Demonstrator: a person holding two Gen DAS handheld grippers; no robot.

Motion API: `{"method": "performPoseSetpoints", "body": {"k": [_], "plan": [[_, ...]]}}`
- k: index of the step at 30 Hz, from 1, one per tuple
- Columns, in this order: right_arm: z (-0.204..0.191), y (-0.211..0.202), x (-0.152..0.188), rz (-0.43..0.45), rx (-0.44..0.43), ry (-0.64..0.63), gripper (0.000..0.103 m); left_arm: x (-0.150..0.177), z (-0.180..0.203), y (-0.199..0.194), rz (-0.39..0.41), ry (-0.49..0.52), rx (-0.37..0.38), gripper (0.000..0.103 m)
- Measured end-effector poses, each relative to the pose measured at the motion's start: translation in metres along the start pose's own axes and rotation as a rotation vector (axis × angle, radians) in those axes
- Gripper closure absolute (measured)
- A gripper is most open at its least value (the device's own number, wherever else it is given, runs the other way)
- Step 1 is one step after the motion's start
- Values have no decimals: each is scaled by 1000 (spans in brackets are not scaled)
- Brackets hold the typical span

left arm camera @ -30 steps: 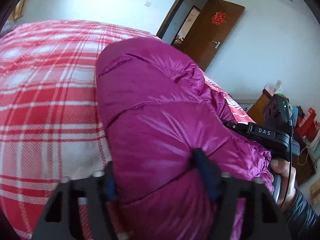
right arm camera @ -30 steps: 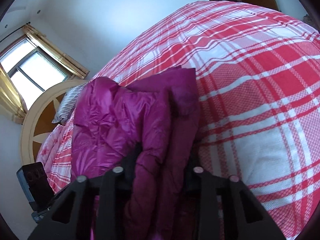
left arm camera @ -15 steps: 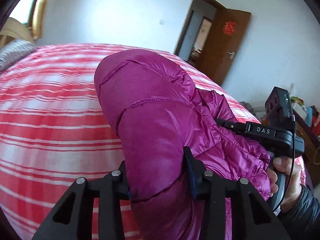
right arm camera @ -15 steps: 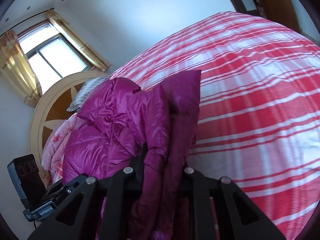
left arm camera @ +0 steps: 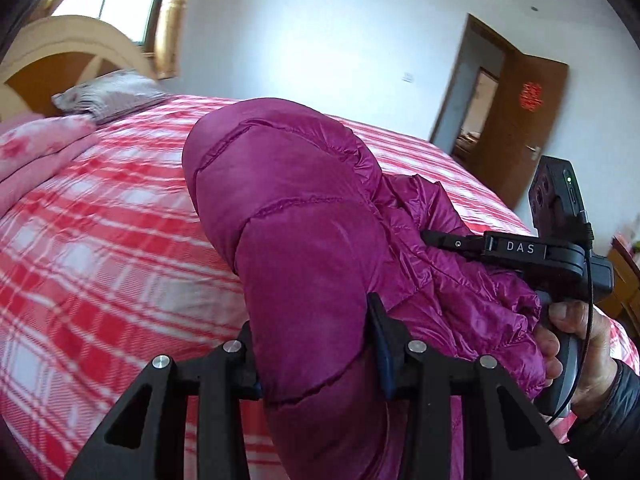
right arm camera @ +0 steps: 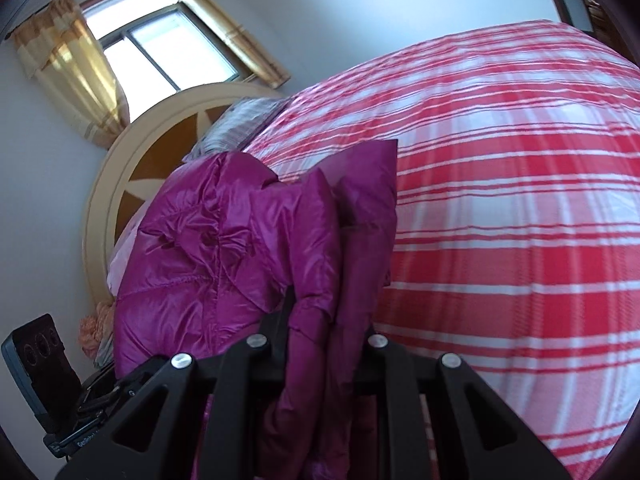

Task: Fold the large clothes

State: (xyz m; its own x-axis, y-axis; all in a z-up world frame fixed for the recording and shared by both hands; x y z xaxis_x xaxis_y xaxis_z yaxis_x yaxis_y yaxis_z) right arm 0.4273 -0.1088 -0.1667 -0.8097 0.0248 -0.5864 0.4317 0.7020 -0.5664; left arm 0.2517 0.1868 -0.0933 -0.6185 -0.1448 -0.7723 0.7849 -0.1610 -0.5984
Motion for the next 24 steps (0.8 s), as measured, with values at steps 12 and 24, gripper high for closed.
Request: {"method": "performPoseSetpoints", "body": {"k": [12,24], "plan": [[-48,92,21,-145,-14,-56,83,33,-78,7,-43,-113,-96,60],[-36,109,25,-200,42,-25,71,51,-86,3,-62,-200,-126,34]]}}
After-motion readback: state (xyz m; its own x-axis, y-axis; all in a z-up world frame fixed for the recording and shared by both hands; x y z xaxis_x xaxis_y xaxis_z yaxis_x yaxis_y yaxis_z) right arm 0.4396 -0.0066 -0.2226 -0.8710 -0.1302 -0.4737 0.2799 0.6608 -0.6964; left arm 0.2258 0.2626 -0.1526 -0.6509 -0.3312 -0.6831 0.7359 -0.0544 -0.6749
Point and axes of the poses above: each gripper's, at about its wrist camera, not at the fingertips, and y roughly the way its jaws point, z to its right, x to its underside, the point moved 2 cm from there along y, roughly the way its jaws point, and after that the axes turned 2 degrees about y, right-handed, at the moved point
